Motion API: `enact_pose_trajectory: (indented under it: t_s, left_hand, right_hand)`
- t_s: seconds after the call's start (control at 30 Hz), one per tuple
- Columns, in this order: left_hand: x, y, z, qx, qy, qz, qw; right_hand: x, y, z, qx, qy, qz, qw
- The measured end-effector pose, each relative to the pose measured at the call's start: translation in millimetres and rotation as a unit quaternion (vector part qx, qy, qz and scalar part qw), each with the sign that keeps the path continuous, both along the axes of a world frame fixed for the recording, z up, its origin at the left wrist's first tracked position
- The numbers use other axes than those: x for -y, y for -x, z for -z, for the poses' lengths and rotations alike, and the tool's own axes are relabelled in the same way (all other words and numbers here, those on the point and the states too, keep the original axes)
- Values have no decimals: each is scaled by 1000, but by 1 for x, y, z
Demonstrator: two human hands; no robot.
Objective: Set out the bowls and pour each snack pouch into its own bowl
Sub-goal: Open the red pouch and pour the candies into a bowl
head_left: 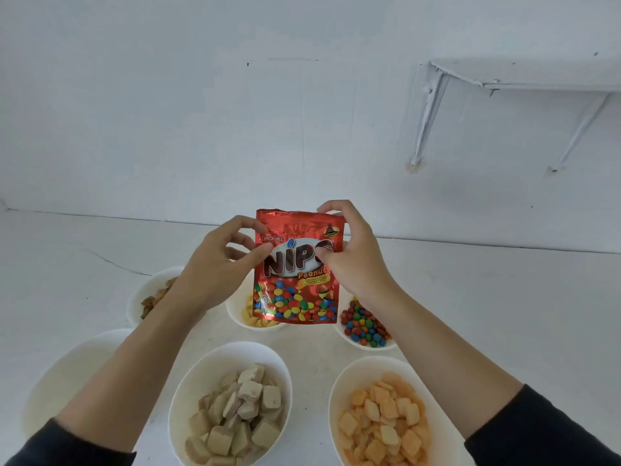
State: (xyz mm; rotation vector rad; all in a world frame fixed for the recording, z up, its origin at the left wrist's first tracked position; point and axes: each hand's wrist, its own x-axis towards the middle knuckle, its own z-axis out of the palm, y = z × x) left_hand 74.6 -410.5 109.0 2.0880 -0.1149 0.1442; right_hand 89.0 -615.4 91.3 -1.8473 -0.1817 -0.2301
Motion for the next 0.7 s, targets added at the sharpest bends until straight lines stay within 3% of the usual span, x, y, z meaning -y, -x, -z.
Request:
enact_pose_trajectory:
  t_s: [0.37, 0.7]
  left_hand:
    - [-137, 67, -38, 35, -26, -154, 987]
    - [-315, 217, -46, 60, -19, -295, 953]
  right_hand:
    - [-150, -14, -30, 104, -23, -165, 981]
    - [-384, 74, -46, 127, -63, -380, 914]
